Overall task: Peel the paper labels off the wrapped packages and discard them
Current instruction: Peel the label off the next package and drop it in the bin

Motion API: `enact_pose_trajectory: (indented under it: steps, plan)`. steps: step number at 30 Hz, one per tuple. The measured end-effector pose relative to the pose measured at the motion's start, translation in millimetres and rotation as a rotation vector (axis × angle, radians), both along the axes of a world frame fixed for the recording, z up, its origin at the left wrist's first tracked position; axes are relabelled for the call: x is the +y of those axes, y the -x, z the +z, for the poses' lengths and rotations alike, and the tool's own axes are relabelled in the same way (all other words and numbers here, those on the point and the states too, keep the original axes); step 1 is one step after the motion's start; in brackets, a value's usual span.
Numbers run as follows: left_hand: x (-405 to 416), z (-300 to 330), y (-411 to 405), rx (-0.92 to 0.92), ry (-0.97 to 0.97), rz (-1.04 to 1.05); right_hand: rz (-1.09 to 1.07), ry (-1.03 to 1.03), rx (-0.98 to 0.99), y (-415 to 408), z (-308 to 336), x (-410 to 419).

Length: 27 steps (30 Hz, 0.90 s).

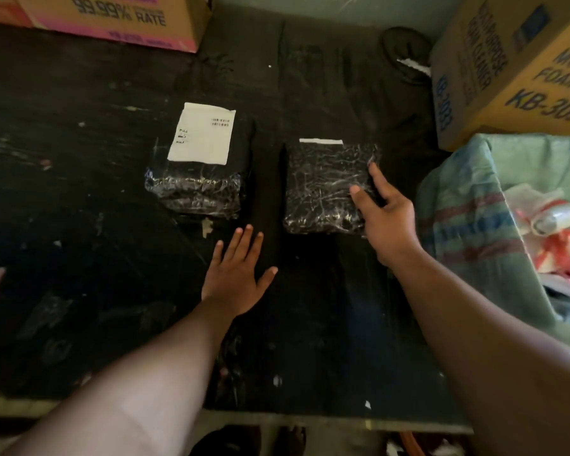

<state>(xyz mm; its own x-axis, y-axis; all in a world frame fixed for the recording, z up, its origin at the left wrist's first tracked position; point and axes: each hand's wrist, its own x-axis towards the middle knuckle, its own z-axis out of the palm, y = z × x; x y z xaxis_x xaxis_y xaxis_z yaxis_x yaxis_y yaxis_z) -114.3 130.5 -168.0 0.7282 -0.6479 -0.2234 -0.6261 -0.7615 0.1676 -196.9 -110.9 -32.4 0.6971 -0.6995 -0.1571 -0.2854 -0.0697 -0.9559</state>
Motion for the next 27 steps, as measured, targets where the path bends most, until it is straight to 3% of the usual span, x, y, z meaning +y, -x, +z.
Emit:
enact_pose_trajectory:
  steps: [11,18,22,27]
  plan:
    - [23,-4,41,-0.015,0.093,0.096,-0.021,-0.065,0.083,131,-79,75]
    - [25,-6,42,-0.017,0.078,0.096,0.133,0.218,0.372,134,-95,76]
    - [25,-5,44,-0.006,0.100,0.095,0.162,0.232,0.408,135,-81,69]
    - [7,14,27,-0.048,0.161,0.127,0.220,0.444,0.529,111,-52,41]
